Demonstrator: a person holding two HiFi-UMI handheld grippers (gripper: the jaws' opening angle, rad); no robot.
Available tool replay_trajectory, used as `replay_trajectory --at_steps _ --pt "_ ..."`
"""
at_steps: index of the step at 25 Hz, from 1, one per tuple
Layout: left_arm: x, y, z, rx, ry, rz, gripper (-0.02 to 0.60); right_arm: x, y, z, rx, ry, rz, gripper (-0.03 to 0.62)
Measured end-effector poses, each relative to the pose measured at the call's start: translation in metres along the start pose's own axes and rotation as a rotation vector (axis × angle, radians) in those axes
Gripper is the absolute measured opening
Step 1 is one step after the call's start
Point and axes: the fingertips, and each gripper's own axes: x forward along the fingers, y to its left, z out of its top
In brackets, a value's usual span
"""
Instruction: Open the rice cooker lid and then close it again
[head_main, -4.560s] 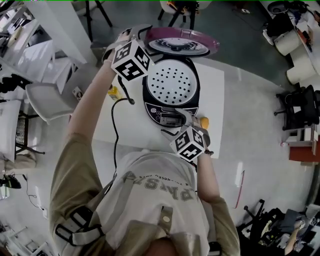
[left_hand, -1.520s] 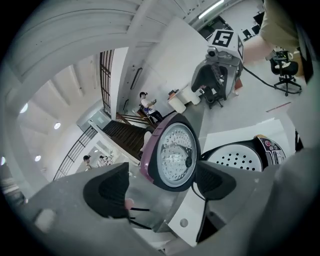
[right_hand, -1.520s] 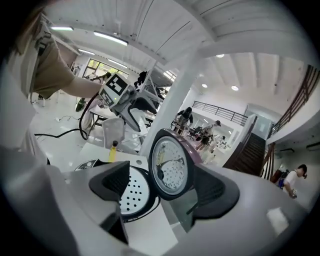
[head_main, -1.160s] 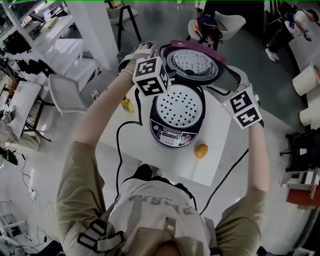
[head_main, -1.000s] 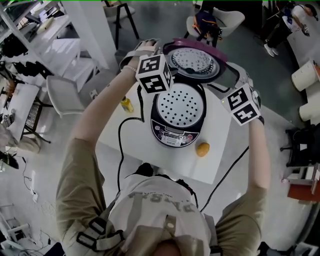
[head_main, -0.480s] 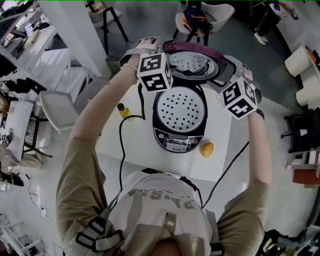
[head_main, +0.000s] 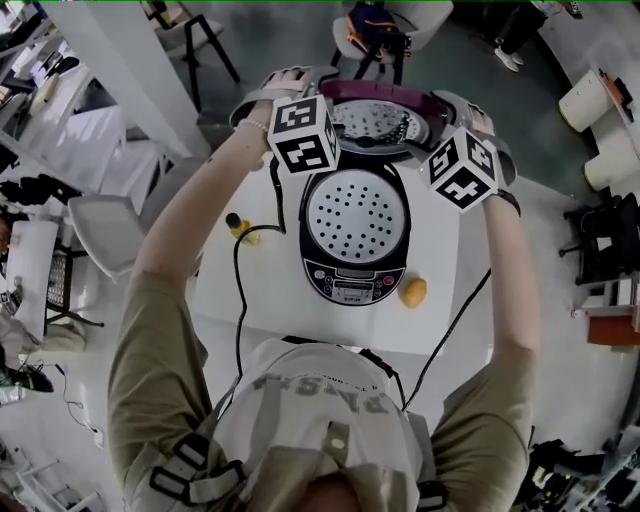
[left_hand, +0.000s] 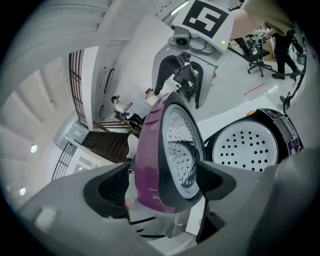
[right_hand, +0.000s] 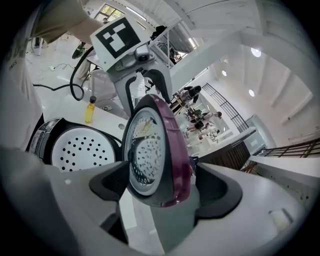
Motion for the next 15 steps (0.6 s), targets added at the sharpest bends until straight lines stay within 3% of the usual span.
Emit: replay_trajectory --at_steps 15 --pt "0.013 -0.006 -0.006 -0.014 0.035 -0.029 0.433 0.017 0.001 -0.010 -0.015 0.030 0.044 0.396"
